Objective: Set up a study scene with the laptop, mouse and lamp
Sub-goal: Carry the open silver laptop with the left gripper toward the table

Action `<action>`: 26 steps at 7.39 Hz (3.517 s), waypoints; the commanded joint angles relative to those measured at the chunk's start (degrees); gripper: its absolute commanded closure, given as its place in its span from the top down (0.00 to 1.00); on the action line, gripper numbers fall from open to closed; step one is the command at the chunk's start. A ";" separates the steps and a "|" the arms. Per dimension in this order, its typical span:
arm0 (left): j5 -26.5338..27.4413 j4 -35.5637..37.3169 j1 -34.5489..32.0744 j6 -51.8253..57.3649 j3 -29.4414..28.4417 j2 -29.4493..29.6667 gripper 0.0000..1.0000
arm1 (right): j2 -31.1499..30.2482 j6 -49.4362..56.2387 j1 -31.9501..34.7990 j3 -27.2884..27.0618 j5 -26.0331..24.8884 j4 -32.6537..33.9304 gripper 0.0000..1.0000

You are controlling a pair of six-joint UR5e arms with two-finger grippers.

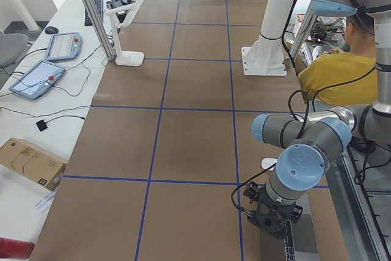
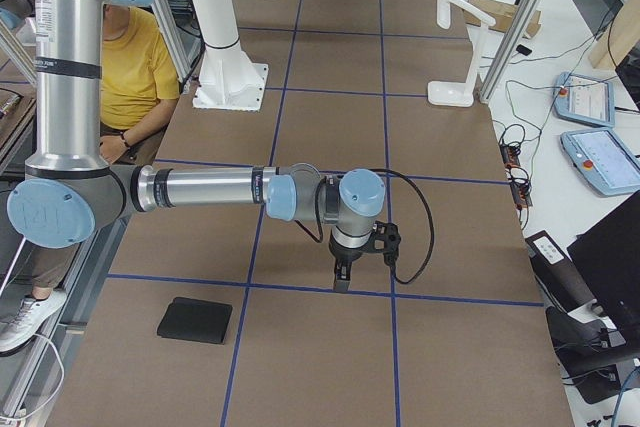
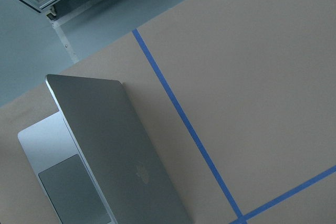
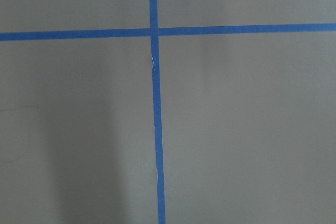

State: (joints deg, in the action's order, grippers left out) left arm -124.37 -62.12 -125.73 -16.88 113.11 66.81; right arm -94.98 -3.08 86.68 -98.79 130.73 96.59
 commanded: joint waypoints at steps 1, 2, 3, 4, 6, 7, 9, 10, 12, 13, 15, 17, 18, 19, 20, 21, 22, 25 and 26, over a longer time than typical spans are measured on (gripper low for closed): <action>0.79 -3.69 -6.62 0.53 0.18 -0.70 1.00 | 0.05 -0.09 -0.81 0.00 0.05 0.00 1.00; 0.80 -4.14 -6.81 0.88 0.36 -3.41 1.00 | 0.06 0.00 -0.90 0.00 0.05 0.00 1.00; 1.15 -4.50 -6.63 0.36 -2.60 -3.01 1.00 | 0.06 0.00 -0.98 0.00 0.05 0.00 1.00; 1.24 -4.85 -6.89 0.96 -2.80 -3.96 1.00 | 0.06 0.00 -0.99 0.00 0.05 0.00 1.00; 0.63 -4.24 -6.98 -4.53 -5.51 -5.81 0.99 | -0.03 0.00 -0.99 0.00 0.05 0.00 1.00; 0.27 -3.63 -7.94 -7.09 -6.57 -6.07 0.99 | -0.03 0.00 -0.99 0.00 0.05 -0.09 1.00; -3.58 -3.71 -10.49 -10.62 -8.95 -6.69 0.99 | -0.03 0.00 -0.99 -0.08 0.05 -0.09 1.00; -4.29 -4.23 -12.50 -11.94 -8.96 -7.65 0.99 | 0.05 0.00 -1.07 0.00 0.05 -0.09 1.00; -4.39 -4.67 -13.22 -12.13 -9.30 -8.01 0.97 | -0.03 0.00 -1.16 0.00 0.05 -0.09 1.00; -4.39 -6.85 -14.27 -12.13 -10.44 -8.01 0.96 | 0.05 0.00 -1.25 0.00 0.05 -0.09 1.00; -4.39 -11.94 -14.37 -12.30 -14.30 -8.01 0.96 | -0.03 0.00 -1.42 0.00 0.05 -0.09 1.00; -4.30 -13.46 -14.37 -13.35 -15.29 -7.92 0.94 | -0.03 -0.09 -1.51 0.00 0.05 -0.09 1.00; -4.30 -13.64 -14.37 -15.62 -14.94 -7.92 0.75 | -0.03 0.00 -1.51 0.00 0.05 -0.09 1.00; -4.39 -14.60 -14.37 -15.99 -14.93 -7.92 0.49 | -0.03 -0.09 -1.51 0.00 0.05 -0.09 1.00; -4.39 -14.78 -14.37 -16.52 -14.93 -7.92 0.36 | -0.03 0.00 -1.51 0.00 0.05 -0.09 1.00; -4.39 -14.78 -14.37 -16.61 -14.93 -7.92 0.33 | -0.03 0.00 -1.51 0.00 0.05 -0.09 1.00; -5.87 -14.78 -14.37 -18.26 -14.67 -7.84 0.31 | -0.03 -0.09 -1.51 0.00 0.05 -0.09 1.00; -8.24 -14.70 -14.37 -21.96 -10.64 -7.48 0.24 | -0.03 -0.09 -1.60 0.00 0.05 0.00 1.00; -9.39 -14.78 -14.45 -21.97 -10.19 -7.48 0.16 | -0.03 -0.09 -1.60 0.09 0.05 0.00 1.00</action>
State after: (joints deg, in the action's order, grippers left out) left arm -132.35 -76.87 -140.12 -38.13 101.72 59.27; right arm -95.01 -3.14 85.11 -98.77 130.78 96.59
